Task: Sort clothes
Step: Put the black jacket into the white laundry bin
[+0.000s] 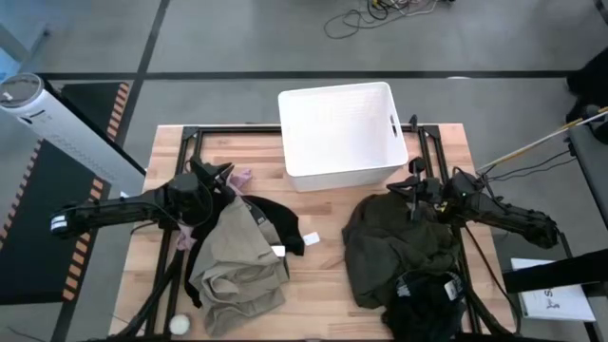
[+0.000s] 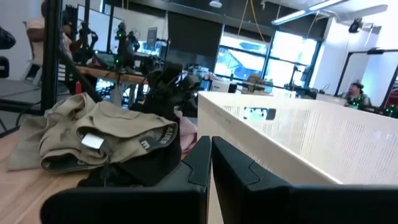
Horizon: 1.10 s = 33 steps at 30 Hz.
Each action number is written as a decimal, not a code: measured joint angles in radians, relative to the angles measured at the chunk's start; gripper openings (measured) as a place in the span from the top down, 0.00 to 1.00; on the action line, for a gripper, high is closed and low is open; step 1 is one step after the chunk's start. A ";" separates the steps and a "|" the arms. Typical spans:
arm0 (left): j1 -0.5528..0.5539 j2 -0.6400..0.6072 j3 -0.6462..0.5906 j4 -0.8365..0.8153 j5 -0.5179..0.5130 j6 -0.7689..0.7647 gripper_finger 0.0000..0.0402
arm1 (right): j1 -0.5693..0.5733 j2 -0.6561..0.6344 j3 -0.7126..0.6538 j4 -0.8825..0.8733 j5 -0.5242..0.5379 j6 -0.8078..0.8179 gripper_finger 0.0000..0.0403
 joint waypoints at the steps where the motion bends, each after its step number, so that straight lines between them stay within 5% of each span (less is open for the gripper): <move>1: 0.000 0.000 0.000 0.000 0.000 0.000 0.91 | 0.000 0.000 0.000 -0.002 -0.001 0.000 1.00; 20: 0.000 0.000 0.000 0.000 0.000 0.000 0.91 | 0.000 0.037 0.002 0.248 -0.024 0.206 1.00; 33: 0.000 0.000 0.000 -0.002 0.000 0.000 0.91 | 0.027 0.456 0.250 0.137 -0.032 0.271 1.00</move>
